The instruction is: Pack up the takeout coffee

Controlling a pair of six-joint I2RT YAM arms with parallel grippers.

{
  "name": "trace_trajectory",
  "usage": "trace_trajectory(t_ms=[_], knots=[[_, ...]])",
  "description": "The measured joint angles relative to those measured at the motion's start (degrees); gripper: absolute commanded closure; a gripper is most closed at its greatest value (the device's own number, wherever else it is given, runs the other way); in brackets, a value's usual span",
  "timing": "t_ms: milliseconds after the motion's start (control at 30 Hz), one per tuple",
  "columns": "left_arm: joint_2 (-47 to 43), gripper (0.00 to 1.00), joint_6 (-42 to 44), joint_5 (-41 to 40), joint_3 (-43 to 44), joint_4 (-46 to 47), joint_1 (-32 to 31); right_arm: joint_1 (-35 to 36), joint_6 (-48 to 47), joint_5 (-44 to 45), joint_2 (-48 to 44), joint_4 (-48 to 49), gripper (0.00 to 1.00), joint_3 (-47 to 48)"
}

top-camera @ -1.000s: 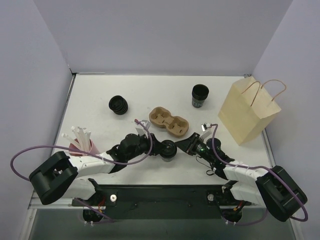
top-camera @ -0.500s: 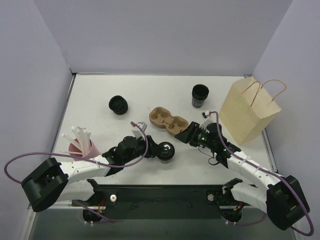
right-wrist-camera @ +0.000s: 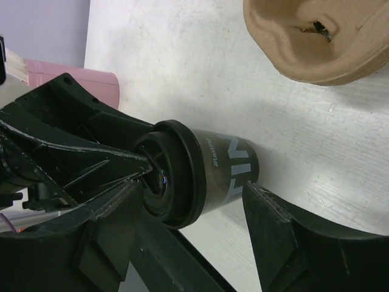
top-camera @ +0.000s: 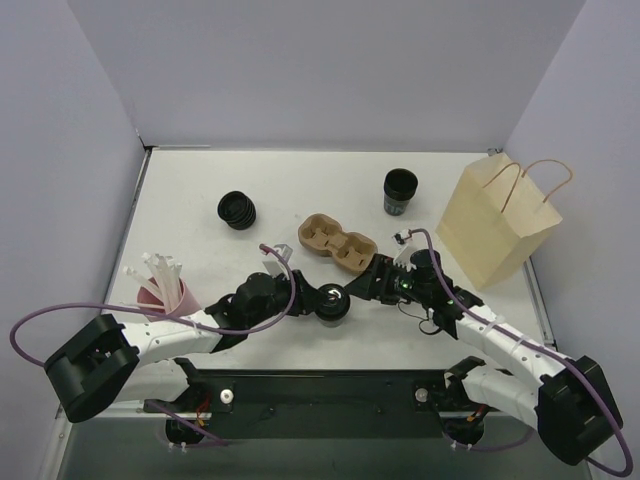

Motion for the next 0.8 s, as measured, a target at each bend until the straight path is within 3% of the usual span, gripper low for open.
trace_trajectory(t_ms=[300, 467, 567, 800], knots=[[0.00, 0.49, -1.18, -0.48, -0.55, 0.81, -0.20, 3.61, -0.20, -0.50, 5.64, 1.38, 0.33, -0.22], [0.00, 0.50, -1.75, -1.09, -0.87, 1.36, -0.50, 4.42, 0.13, -0.50, 8.15, 4.04, 0.46, -0.26], [0.00, 0.50, -2.40, -1.68, -1.22, 1.92, -0.87, 4.42, 0.59, -1.09, 9.29, 6.78, 0.59, -0.57], [-0.55, 0.50, -4.20, -3.04, -2.40, 3.41, -1.25, 3.78, 1.29, -4.04, 11.47, 11.74, 0.66, -1.42]])
